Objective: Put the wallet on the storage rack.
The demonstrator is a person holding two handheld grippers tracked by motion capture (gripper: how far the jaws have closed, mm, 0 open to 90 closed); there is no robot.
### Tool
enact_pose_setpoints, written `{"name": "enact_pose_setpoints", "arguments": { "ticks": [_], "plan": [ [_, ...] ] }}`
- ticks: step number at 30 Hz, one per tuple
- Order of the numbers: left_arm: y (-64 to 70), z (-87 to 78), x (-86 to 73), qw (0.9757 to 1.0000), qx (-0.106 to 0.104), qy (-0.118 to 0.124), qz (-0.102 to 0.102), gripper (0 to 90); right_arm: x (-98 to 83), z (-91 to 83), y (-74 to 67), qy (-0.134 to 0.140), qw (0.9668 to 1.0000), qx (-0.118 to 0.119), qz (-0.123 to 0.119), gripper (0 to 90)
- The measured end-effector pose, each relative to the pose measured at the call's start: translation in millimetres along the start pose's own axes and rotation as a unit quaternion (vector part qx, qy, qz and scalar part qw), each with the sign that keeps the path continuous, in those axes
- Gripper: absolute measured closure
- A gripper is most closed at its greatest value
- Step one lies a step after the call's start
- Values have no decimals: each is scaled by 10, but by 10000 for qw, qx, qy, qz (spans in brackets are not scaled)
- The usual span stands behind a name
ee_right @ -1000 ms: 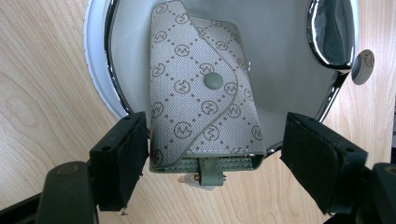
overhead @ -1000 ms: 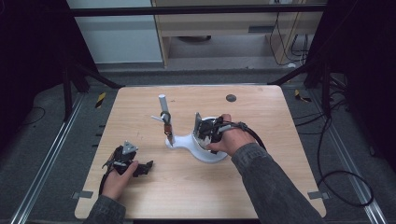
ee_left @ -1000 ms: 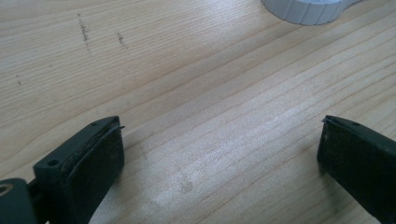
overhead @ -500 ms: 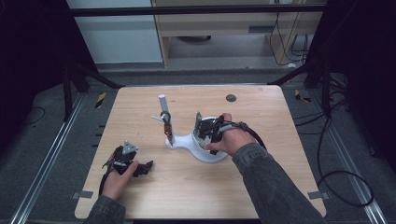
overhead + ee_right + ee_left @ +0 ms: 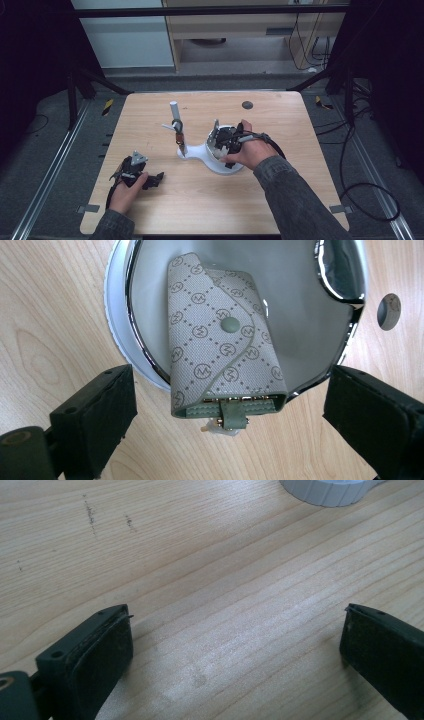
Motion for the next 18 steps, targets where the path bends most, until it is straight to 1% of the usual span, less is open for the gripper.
{"name": "enact_pose_setpoints", "arguments": {
  "ticks": [4, 15, 18],
  "plan": [
    [0, 0, 0, 10000, 1, 0, 1, 1, -15, -33, 13, 87, 10000, 9, 24, 58],
    [0, 0, 0, 10000, 0, 1, 1, 1, -68, -90, 35, 198, 9998, 14, 62, 54],
    [0, 0, 0, 10000, 0, 2, 0, 1, -92, -114, 41, 253, 9997, -37, 49, 55]
  ]
}}
Point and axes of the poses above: each handheld gripper's, and its own axes: z roughly forward along the jaws, x roughly out of its top, y roughly to its right, the point moved 4 cm from there along z, roughly forward along the jaws, and after that the axes turned 2 degrees about x, right-handed, at the moved point
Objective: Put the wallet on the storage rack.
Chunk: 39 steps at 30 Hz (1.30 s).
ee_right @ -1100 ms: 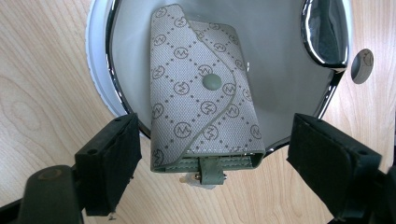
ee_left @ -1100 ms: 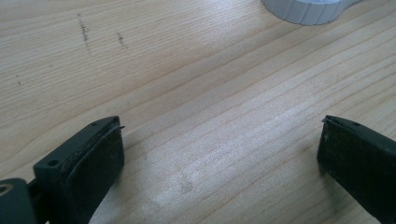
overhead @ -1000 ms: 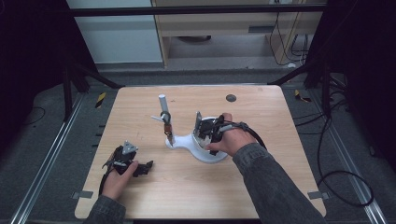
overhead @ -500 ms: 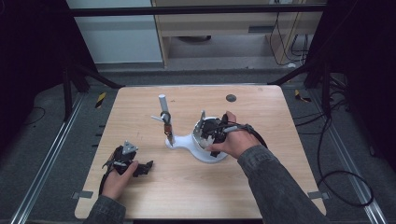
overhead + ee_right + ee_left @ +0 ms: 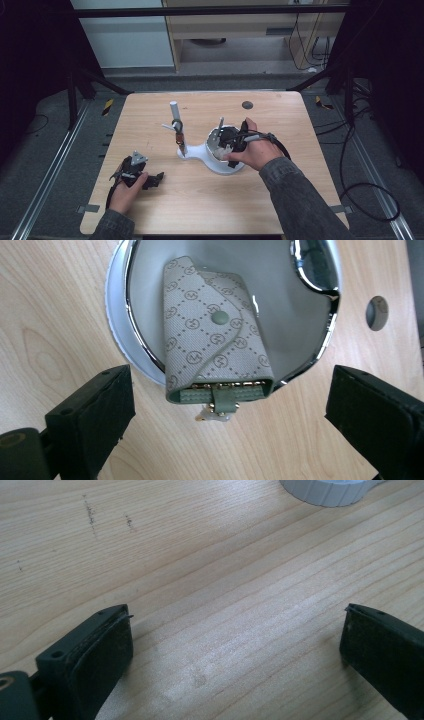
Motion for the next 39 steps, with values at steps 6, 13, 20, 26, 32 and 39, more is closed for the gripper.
{"name": "enact_pose_setpoints", "arguments": {
  "ticks": [6, 13, 20, 26, 32, 39],
  "plan": [
    [0, 1, 1, 10000, -5, -5, 7, 0, -55, -65, 3, 234, 9996, 61, 177, 69],
    [1, 1, 1, 10000, -8, -10, 8, 0, -110, -113, 15, 409, 9987, 26, 309, 84],
    [4, 3, 2, 10000, -15, 0, -4, 0, -181, -160, 25, 514, 9981, -60, 347, 89],
    [6, 3, 1, 10000, -13, 2, -2, 0, -247, -225, 59, 703, 9963, -124, 477, 89],
    [8, 1, 0, 10000, -14, -8, 6, 0, -327, -276, 93, 1000, 9924, -173, 696, 99],
    [8, 1, 0, 10000, -14, -7, 5, 0, -523, -324, 157, 1383, 9843, -251, 1069, 135]
  ]
}}
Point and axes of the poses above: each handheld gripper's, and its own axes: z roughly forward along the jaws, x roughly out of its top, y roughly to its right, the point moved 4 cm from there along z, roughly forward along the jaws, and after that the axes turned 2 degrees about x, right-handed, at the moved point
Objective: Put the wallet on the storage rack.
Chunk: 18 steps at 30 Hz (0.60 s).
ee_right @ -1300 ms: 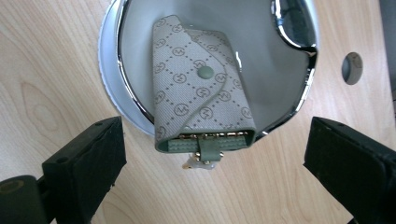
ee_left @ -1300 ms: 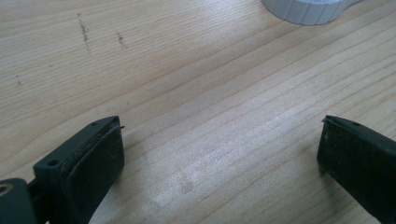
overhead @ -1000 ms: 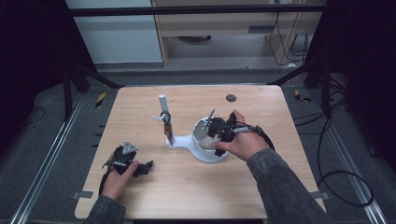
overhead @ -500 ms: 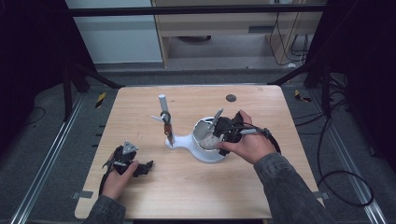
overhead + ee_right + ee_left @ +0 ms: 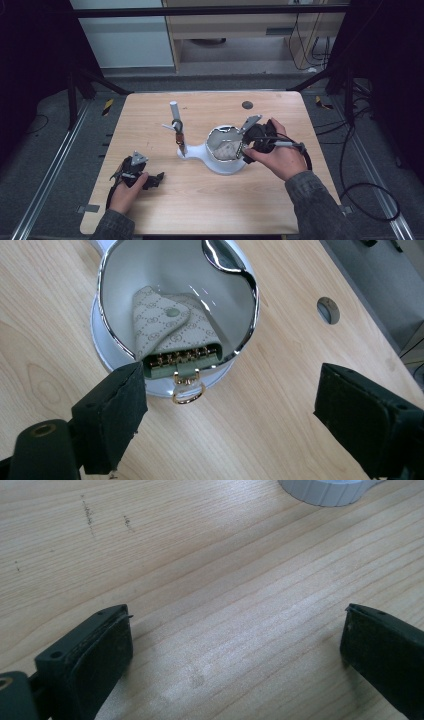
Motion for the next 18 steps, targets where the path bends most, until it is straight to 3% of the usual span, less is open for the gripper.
{"name": "enact_pose_setpoints", "arguments": {
  "ticks": [18],
  "plan": [
    [0, 0, 0, 10000, -1, 0, 0, 0, -449, 58, 89, 212, 9981, 2, 571, 114]
  ]
}}
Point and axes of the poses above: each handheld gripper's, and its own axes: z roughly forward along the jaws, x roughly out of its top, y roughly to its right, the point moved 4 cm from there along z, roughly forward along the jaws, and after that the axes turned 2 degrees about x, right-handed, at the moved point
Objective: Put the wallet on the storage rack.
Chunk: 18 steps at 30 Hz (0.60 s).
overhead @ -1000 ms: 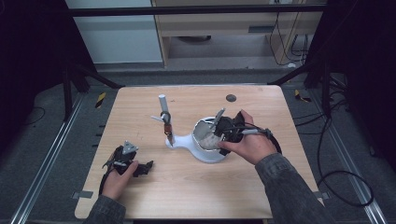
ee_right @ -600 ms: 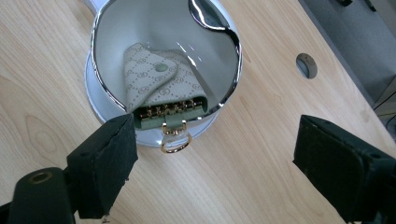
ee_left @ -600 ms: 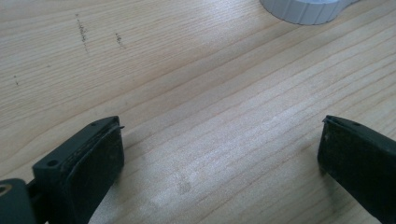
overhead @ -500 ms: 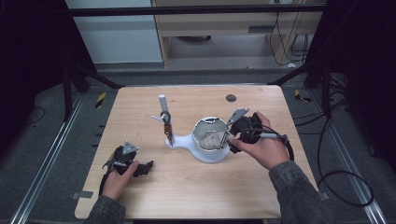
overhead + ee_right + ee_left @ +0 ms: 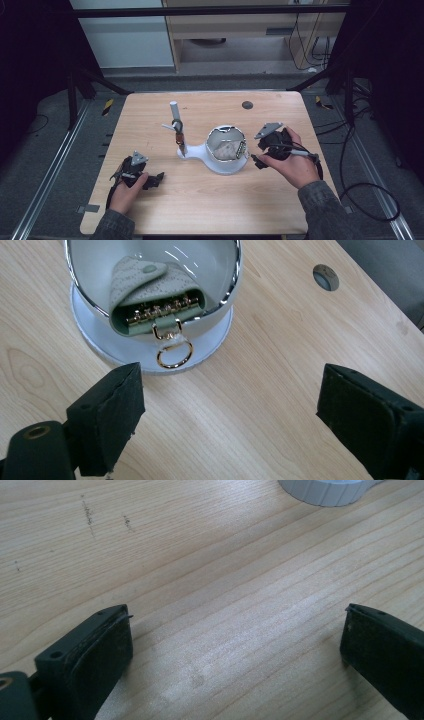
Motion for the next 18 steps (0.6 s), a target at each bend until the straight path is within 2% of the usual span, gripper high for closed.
{"name": "enact_pose_setpoints", "arguments": {
  "ticks": [4, 18],
  "plan": [
    [-1, -1, 0, 10000, 0, -7, 9, 0, -91, 17, 27, 38, 9999, -68, 148, 98],
    [0, 0, 0, 10000, -5, -4, 5, 0, -467, 131, 90, 238, 9973, 14, 701, 61]
  ]
}}
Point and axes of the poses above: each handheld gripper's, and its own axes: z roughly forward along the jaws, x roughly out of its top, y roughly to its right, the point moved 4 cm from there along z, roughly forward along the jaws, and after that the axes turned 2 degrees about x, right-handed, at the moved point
